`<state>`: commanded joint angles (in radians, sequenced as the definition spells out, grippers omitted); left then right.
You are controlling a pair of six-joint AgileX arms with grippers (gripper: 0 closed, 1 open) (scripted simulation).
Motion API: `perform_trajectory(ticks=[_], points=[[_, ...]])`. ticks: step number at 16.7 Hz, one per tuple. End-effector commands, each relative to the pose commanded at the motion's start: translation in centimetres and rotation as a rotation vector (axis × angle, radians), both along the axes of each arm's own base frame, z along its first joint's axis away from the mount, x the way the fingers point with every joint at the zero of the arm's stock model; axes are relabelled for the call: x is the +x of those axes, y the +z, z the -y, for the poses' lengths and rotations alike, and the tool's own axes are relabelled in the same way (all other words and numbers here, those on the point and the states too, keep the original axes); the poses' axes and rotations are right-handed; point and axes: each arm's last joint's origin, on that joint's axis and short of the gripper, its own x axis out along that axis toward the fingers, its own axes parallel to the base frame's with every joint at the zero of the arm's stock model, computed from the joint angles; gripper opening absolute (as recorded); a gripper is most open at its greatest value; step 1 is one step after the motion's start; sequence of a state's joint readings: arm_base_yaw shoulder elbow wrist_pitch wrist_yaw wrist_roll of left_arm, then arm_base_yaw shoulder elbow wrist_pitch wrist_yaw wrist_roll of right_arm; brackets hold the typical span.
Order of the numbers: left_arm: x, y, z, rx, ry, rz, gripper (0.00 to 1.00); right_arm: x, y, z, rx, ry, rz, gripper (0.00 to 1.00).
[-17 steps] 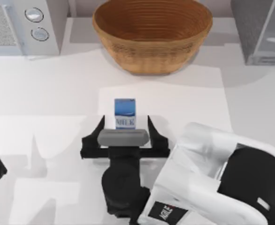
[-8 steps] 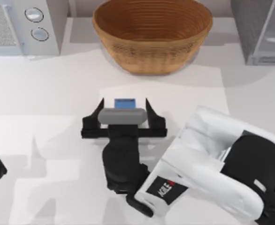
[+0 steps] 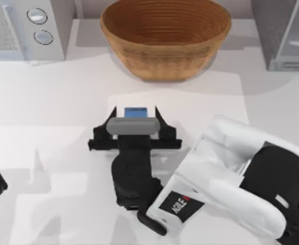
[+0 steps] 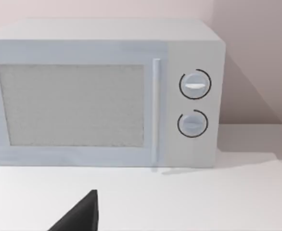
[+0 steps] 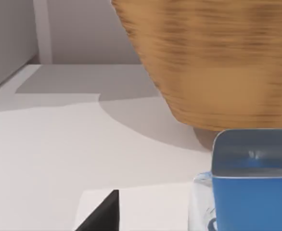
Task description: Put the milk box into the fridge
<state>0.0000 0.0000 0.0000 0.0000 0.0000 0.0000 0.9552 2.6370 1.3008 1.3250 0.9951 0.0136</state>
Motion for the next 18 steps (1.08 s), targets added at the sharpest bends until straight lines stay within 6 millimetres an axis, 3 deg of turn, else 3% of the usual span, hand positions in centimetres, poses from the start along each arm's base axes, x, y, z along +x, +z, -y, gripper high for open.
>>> perform_trajectory(ticks=[9,18], points=[[0.00,0.00,0.00,0.000,0.000,0.000,1.00,0.00,0.00,0.00,0.000,0.000,0.000,0.02],[0.00,0.00,0.00,0.000,0.000,0.000,1.00,-0.11,0.04,-0.07,0.001,0.002,0.000,0.00]])
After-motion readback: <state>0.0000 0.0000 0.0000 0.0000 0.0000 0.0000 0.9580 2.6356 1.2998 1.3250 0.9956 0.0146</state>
